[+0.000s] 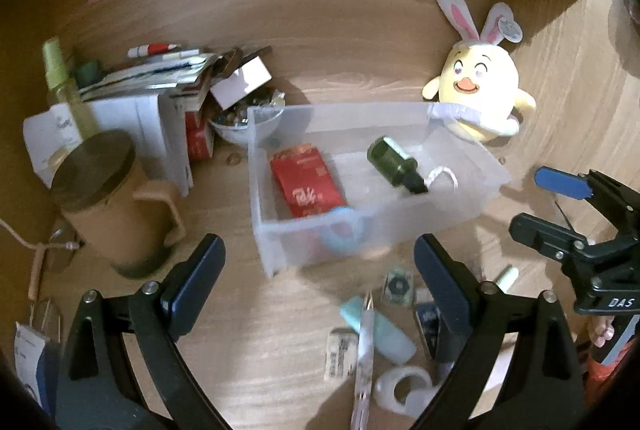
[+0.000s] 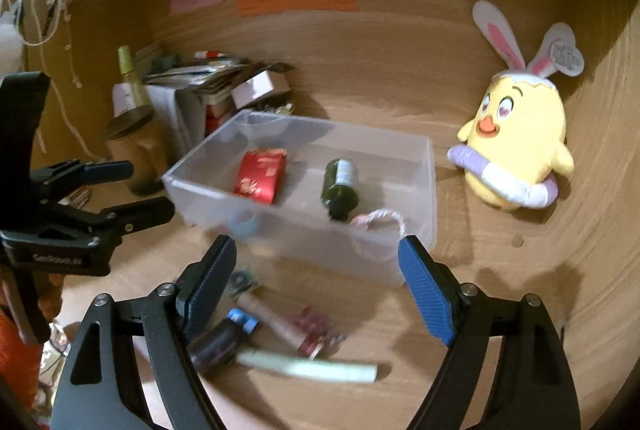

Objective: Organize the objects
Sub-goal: 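Move both tools back toward the pens and pink tube on the desk, then grasp the white pen with the left tool while the right tool grasps the pink tube, then lift the white pen with the left tool while the right tool regrips the pink tube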

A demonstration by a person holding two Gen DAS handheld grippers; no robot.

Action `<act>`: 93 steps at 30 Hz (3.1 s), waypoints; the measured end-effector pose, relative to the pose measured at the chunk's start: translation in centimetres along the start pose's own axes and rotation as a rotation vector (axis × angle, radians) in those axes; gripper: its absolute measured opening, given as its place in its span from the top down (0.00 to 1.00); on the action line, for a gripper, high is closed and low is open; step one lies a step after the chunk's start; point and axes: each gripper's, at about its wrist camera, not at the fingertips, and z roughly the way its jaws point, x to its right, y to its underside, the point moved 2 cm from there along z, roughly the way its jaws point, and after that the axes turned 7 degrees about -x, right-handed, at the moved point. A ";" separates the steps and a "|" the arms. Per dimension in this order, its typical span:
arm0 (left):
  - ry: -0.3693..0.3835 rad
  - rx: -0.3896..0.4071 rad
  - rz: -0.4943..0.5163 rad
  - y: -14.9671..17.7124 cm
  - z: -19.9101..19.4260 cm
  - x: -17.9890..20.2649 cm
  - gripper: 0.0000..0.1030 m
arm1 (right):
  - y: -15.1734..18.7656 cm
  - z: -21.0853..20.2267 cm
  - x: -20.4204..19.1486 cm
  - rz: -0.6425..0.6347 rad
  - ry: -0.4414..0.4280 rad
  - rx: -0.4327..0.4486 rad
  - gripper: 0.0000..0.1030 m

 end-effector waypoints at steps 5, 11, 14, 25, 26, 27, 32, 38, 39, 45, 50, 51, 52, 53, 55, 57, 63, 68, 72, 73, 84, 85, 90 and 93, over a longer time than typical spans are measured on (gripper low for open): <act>-0.022 -0.017 0.018 2.4 -0.6 0.0 0.06 | 2.4 -0.9 -1.5 -0.014 -0.039 -0.025 0.21; -0.044 -0.051 0.031 5.6 -0.8 -0.2 0.06 | 5.4 -0.8 -3.4 -0.050 -0.087 -0.084 0.21; -0.034 -0.073 0.018 6.9 -0.7 -0.4 0.06 | 7.1 0.0 -4.0 -0.046 -0.133 -0.135 0.21; 0.016 -0.149 -0.069 10.6 0.1 -1.5 0.06 | 9.8 2.1 -4.9 -0.074 -0.165 -0.230 0.38; 0.020 -0.151 -0.075 10.8 0.1 -1.5 0.06 | 9.8 2.1 -5.0 -0.080 -0.173 -0.233 0.39; 0.025 -0.153 -0.080 11.0 0.1 -1.4 0.06 | 9.8 2.2 -5.0 -0.083 -0.180 -0.233 0.42; 0.033 -0.146 -0.064 11.5 0.1 -0.7 0.07 | 9.9 2.0 -5.8 -0.128 -0.175 -0.216 0.50; 0.037 -0.157 -0.032 11.2 0.7 0.3 0.31 | 10.0 1.8 -6.3 -0.161 -0.165 -0.203 0.57; 0.039 -0.160 -0.032 11.2 0.8 0.3 0.34 | 10.1 1.7 -6.2 -0.165 -0.161 -0.202 0.59; 0.034 -0.154 -0.019 11.2 1.1 0.6 0.54 | 10.4 1.1 -5.3 -0.152 -0.138 -0.202 0.65; 0.028 -0.154 0.029 11.2 1.2 1.8 0.80 | 10.3 0.9 -4.3 -0.116 -0.119 -0.201 0.65; 0.026 -0.154 0.039 11.2 1.2 2.1 0.84 | 10.2 1.0 -4.1 -0.112 -0.118 -0.202 0.65; 0.026 -0.155 0.044 11.2 1.3 2.3 0.88 | 10.1 1.0 -4.1 -0.110 -0.119 -0.205 0.64; 0.026 -0.154 0.045 11.1 1.3 2.4 0.88 | 10.0 1.2 -4.1 -0.107 -0.126 -0.212 0.64; 0.032 -0.156 0.036 11.0 1.4 2.3 0.88 | 9.7 1.4 -4.1 -0.101 -0.141 -0.222 0.64; 0.040 -0.155 0.020 10.8 1.4 2.1 0.89 | 9.5 1.7 -4.3 -0.101 -0.155 -0.223 0.64; 0.035 -0.113 0.007 10.3 0.1 1.7 0.90 | 9.5 2.1 -5.2 -0.147 -0.141 -0.222 0.64; 0.046 -0.104 -0.010 10.1 -0.5 1.1 0.90 | 10.0 2.6 -5.7 -0.168 -0.145 -0.247 0.63; 0.060 -0.121 -0.029 10.9 -0.7 0.5 0.90 | 10.1 3.2 -5.9 -0.170 -0.143 -0.264 0.63; 0.058 -0.127 -0.030 11.2 -0.8 0.4 0.90 | 10.1 3.3 -5.9 -0.170 -0.140 -0.259 0.63; 0.052 -0.170 -0.020 12.5 -0.1 -0.2 0.90 | 10.0 2.6 -5.7 -0.147 -0.143 -0.235 0.83; 0.055 -0.172 -0.018 12.3 0.1 -0.2 0.90 | 9.9 2.5 -5.6 -0.142 -0.143 -0.234 0.84; 0.049 -0.161 0.002 11.4 1.0 0.1 0.90 | 9.8 1.8 -5.0 -0.116 -0.146 -0.226 0.89; 0.050 -0.160 -0.015 11.1 1.3 -0.1 0.90 | 9.6 1.0 -4.8 -0.110 -0.146 -0.206 0.89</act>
